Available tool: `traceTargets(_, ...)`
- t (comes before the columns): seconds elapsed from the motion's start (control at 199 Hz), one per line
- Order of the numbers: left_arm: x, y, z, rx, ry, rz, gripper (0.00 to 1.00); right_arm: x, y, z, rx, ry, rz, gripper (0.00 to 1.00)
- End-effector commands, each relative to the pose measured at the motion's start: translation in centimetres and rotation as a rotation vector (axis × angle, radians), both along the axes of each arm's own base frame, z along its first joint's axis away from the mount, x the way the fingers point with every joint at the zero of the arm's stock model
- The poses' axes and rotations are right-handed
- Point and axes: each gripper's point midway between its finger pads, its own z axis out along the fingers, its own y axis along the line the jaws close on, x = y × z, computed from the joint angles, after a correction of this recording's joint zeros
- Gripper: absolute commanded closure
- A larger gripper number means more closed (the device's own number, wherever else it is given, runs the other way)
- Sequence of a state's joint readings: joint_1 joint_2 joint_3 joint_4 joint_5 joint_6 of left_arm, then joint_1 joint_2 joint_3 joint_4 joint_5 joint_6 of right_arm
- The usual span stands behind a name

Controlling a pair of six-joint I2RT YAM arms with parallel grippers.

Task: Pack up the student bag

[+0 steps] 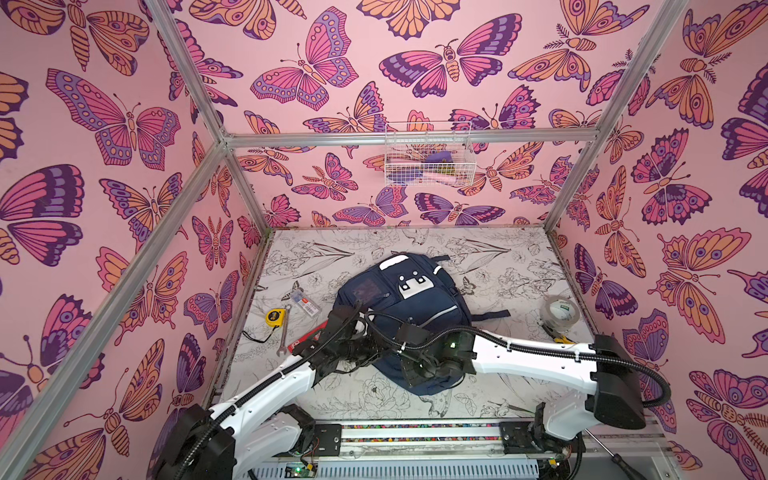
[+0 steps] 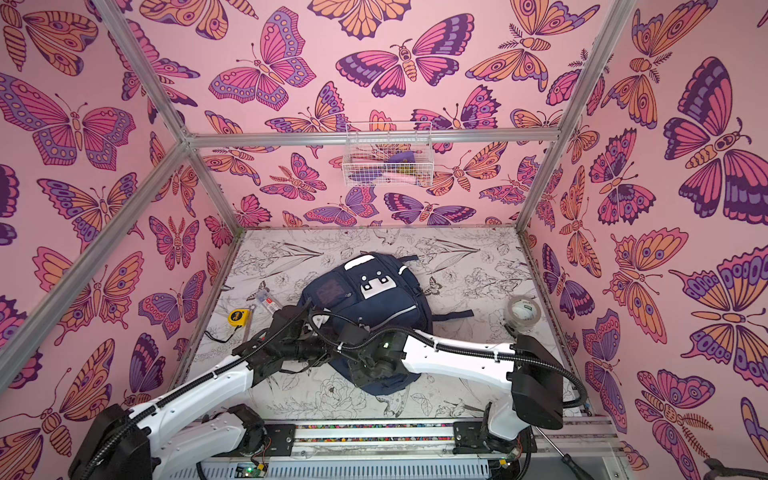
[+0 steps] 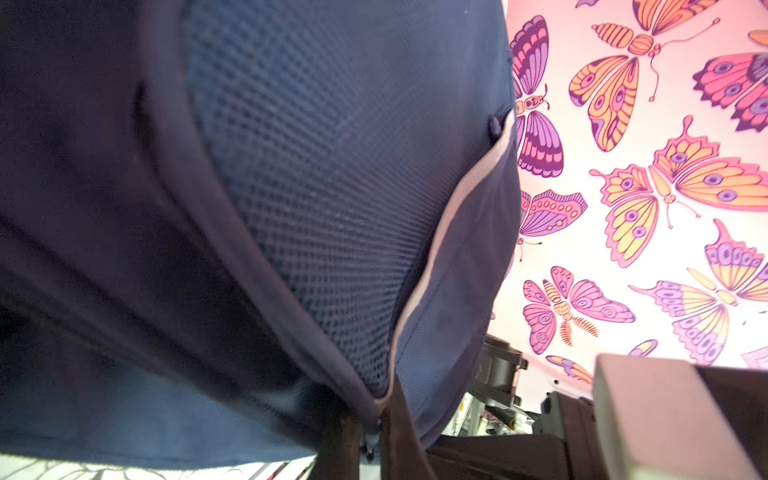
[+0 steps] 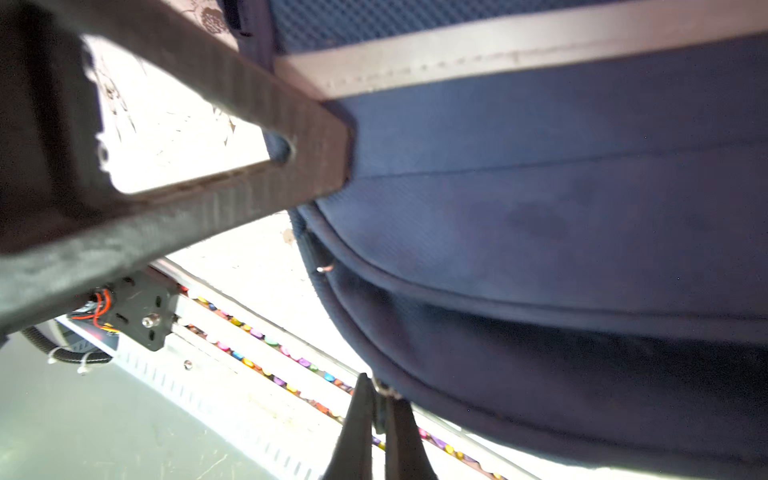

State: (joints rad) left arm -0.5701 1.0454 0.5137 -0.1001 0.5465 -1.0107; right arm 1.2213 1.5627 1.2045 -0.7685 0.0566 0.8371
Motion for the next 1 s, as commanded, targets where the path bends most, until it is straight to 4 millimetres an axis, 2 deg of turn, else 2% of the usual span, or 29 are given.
traceTargets(0.0, 1.0, 1.8, -0.8, 0.102, -0.048, 0.07, 1.0, -0.3, -4.4, 0.2, -0.159, -0.023, -0.027, 1.0)
traceTargets(0.261, 0.8, 3.1, -0.9, 0.149, -0.073, 0.086, 1.0, 0.3, -8.7, -0.3, -0.264, -0.038, -0.07, 1.0)
traceTargets(0.541, 1.8, 4.6, -0.4, 0.144, -0.087, 0.126, 1.0, 3.8, -14.5, -0.9, -0.315, -0.049, -0.19, 1.0)
traceTargets(0.627, 2.2, 4.9, -0.2, 0.142, -0.091, 0.128, 1.0, 4.8, -15.6, -0.8, -0.299, -0.053, -0.225, 1.0)
traceTargets(0.692, 2.4, 4.7, 0.0, 0.133, -0.091, 0.116, 1.0, 5.0, -14.8, -0.5, -0.243, -0.055, -0.198, 1.0)
traceTargets(0.792, 2.5, 3.6, 0.6, 0.097, -0.082, 0.056, 1.0, 3.8, -11.4, -0.3, -0.087, 0.001, -0.098, 1.0)
traceTargets(0.882, 2.1, 2.5, 1.4, 0.055, -0.065, 0.012, 0.64, 2.8, -8.6, 0.3, -0.002, 0.018, -0.03, 1.0)
traceTargets(0.922, 1.8, 2.2, 1.8, 0.042, -0.06, 0.004, 0.55, 2.3, -7.2, 0.7, 0.029, 0.028, 0.0, 1.0)
traceTargets(0.998, 0.9, 1.9, 2.3, 0.013, -0.036, 0.007, 0.45, 1.7, -5.2, 1.3, 0.06, 0.033, 0.042, 1.0)
